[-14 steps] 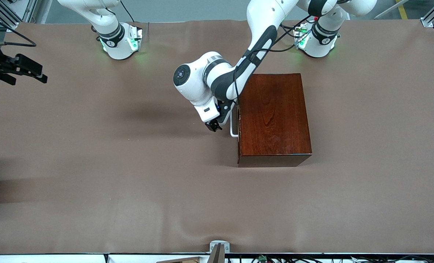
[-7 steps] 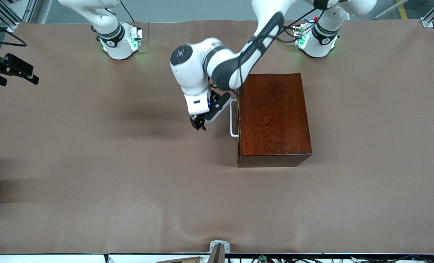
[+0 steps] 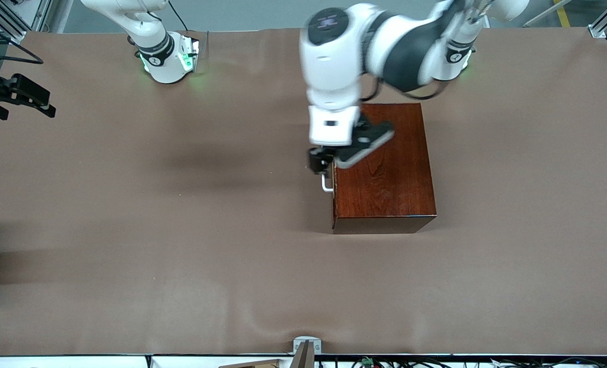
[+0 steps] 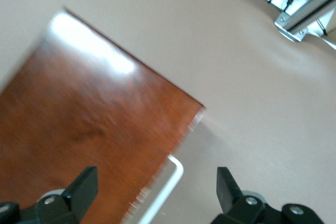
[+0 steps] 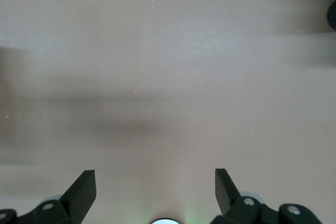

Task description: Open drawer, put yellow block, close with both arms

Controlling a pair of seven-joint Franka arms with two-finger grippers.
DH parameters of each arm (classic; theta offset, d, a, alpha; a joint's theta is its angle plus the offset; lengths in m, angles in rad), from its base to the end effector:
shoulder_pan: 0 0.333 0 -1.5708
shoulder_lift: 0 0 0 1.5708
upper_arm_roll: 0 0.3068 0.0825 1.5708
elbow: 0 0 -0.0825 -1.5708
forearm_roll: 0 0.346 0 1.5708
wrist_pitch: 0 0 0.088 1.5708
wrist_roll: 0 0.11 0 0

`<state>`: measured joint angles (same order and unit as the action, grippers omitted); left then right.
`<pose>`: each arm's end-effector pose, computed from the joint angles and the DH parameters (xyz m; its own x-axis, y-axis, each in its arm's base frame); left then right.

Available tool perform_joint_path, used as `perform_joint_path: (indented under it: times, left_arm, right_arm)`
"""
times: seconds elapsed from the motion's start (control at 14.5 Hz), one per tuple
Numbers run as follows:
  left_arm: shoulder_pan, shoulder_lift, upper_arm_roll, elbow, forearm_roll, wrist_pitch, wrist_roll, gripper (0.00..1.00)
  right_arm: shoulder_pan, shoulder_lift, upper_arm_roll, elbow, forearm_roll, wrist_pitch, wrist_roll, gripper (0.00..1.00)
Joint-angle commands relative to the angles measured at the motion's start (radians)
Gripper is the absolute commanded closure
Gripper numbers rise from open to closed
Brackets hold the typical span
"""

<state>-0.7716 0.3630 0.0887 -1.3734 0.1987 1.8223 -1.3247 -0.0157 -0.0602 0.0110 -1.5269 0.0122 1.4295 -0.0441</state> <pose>0.4996 -0.3970 0.5157 0.8036 0.5454 0.2383 0.5567 -0.8304 0.0233 0.4833 -0.0006 0.6490 0.9985 0.0411 -0.0366 0.0406 -0.9991 -0.0131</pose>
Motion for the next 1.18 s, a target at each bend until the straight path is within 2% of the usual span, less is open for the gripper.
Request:
perform_joint_path:
  times: [0.0,0.21,0.55,0.69,1.11]
  left_arm:
    - [0.043,-0.128,-0.012,-0.148,-0.013,0.012,0.138,0.00]
    - [0.112,-0.206,-0.012,-0.211,-0.015,0.005,0.273,0.00]
    - [0.235,-0.280,-0.010,-0.207,-0.018,-0.112,0.533,0.00]
    - [0.276,-0.297,-0.007,-0.191,-0.018,-0.184,0.625,0.00]
    - [0.345,-0.303,-0.006,-0.170,-0.013,-0.221,0.794,0.00]
  right_arm:
    - [0.025,-0.010,0.000,0.002,-0.029,-0.008,-0.005,0.00]
    - [0.023,-0.010,0.000,0.004,-0.029,-0.008,-0.005,0.00]
    - [0.020,-0.009,-0.002,0.002,-0.031,-0.006,-0.007,0.00]
    - [0.022,-0.009,-0.002,0.004,-0.031,-0.003,-0.007,0.00]
    - [0.023,-0.009,-0.002,0.004,-0.026,-0.003,-0.007,0.00]
